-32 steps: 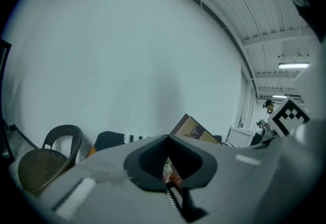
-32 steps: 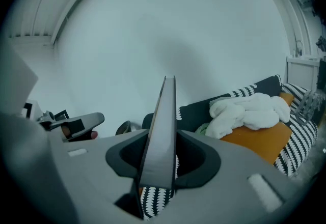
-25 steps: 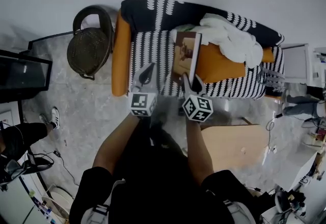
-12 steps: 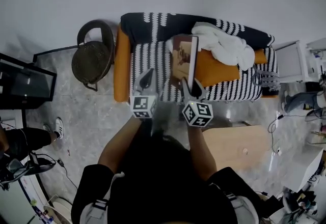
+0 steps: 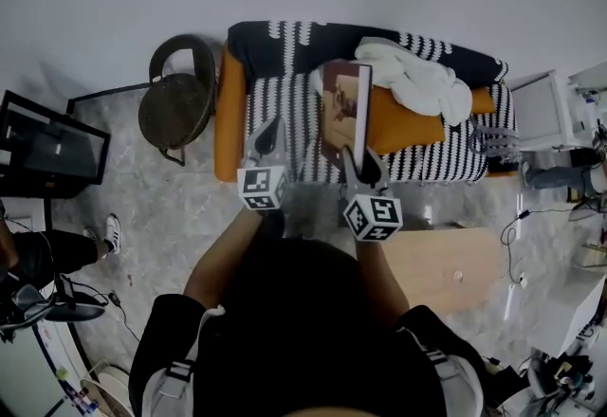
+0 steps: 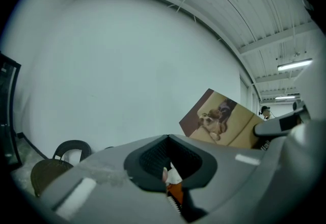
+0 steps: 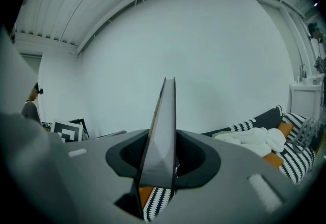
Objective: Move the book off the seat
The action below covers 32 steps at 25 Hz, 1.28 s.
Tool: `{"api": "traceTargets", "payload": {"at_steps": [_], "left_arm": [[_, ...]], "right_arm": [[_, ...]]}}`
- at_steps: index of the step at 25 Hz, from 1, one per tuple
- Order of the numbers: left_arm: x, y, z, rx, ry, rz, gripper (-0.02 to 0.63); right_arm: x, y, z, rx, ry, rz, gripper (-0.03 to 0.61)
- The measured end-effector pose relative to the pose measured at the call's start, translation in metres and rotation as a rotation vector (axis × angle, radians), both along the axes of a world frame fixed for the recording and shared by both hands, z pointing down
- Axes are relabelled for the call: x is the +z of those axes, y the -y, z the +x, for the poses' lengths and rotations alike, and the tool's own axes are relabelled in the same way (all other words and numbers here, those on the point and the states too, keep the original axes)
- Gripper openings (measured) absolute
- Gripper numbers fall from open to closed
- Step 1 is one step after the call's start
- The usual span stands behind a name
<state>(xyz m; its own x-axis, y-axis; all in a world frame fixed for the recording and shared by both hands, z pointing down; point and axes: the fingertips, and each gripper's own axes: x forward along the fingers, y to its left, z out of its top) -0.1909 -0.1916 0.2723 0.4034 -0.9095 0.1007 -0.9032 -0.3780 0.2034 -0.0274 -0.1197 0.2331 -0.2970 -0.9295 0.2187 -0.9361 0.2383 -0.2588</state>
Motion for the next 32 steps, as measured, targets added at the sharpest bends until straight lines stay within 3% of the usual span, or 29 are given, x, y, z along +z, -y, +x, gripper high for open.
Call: {"api": "traceTargets", "payload": {"at_steps": [14,18,32], "left_arm": [[-0.001,-0.015,0.008,0.028,0.006,-0.007,0.003],[-0.009,-0.015,0.007,0.025,-0.03,0.016,0.005],[-0.009,-0.014,0.028,0.077,0.004,0.003,0.005]], "right_arm": [[-0.011,-0.01,0.002,0.002,0.015,0.025,0.156],[-0.013,-0.011,0.001,0.005,0.018,0.023,0.156],[-0.015,-0.017,0.018,0.053,0.021,0.026,0.156]]}}
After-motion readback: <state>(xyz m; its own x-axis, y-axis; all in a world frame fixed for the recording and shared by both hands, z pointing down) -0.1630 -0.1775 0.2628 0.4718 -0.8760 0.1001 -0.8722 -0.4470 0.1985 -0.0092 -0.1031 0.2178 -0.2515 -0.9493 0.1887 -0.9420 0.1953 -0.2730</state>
